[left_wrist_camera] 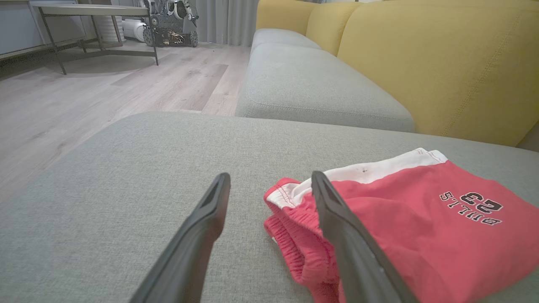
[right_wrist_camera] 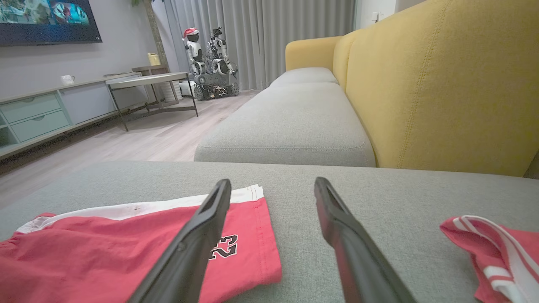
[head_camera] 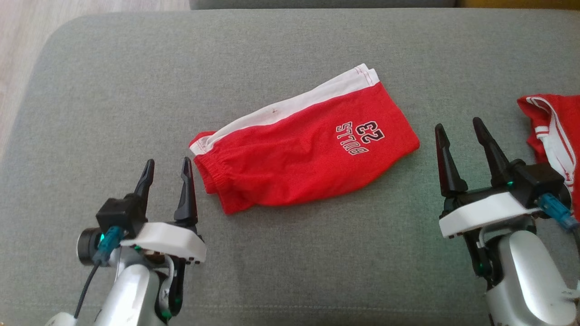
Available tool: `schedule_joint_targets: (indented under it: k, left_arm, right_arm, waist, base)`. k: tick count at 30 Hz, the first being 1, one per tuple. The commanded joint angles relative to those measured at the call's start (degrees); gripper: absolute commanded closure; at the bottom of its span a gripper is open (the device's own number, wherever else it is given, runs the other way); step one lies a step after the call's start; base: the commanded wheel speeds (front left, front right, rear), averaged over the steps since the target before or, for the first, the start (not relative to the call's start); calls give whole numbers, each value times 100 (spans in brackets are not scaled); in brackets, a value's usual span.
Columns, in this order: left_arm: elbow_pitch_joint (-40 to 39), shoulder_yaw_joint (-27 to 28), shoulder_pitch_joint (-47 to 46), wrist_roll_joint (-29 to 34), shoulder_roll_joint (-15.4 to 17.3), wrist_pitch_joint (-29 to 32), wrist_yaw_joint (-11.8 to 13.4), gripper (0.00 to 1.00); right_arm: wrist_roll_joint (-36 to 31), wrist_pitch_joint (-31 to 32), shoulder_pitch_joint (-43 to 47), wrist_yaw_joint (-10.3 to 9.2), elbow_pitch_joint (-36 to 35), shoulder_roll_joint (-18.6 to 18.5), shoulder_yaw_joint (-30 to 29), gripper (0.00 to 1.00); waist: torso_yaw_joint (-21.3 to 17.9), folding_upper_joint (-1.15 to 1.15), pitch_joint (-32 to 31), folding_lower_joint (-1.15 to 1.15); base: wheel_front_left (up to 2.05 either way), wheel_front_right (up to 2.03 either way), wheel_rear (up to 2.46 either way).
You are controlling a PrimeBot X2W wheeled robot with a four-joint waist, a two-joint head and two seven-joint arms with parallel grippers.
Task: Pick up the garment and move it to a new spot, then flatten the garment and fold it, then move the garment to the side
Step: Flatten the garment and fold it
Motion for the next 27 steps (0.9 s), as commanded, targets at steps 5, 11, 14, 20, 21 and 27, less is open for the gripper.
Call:
schedule_joint_targets:
  k: [5, 11, 14, 20, 21, 27]
  left_arm:
    - [-155, 163, -181, 55, 141, -70, 31, 0]
    - [-169, 142, -204, 70, 129, -70, 51, 0]
    - [-173, 145, -220, 59, 127, -70, 42, 0]
    - [-244, 86, -399, 76, 78, -70, 12, 0]
    - [-253, 72, -449, 81, 66, -70, 2, 0]
    - [-275, -2, -727, 124, -19, -70, -49, 0]
  right_arm:
    - [-79, 104, -9, -4, -309, 20, 73, 0]
    - [-96, 164, -1, -4, -340, 19, 56, 0]
    - [-110, 198, -11, -4, -328, 6, 47, 0]
    - [-192, 345, -360, -4, 6, -137, 129, 0]
    - [-200, 367, -458, -4, 104, -154, 154, 0]
    - [-172, 429, -1098, -4, 1039, -208, 341, 0]
  waist:
    - [20, 0, 11, 0]
    - [49, 0, 23, 0]
    - [66, 0, 33, 0]
    - [193, 0, 258, 0]
    - [220, 0, 317, 0]
    - [375, 0, 655, 0]
  base:
    - [0, 0, 0]
    - [0, 0, 0]
    - [0, 0, 0]
    - [0, 0, 0]
    - [0, 0, 0]
    - [0, 0, 0]
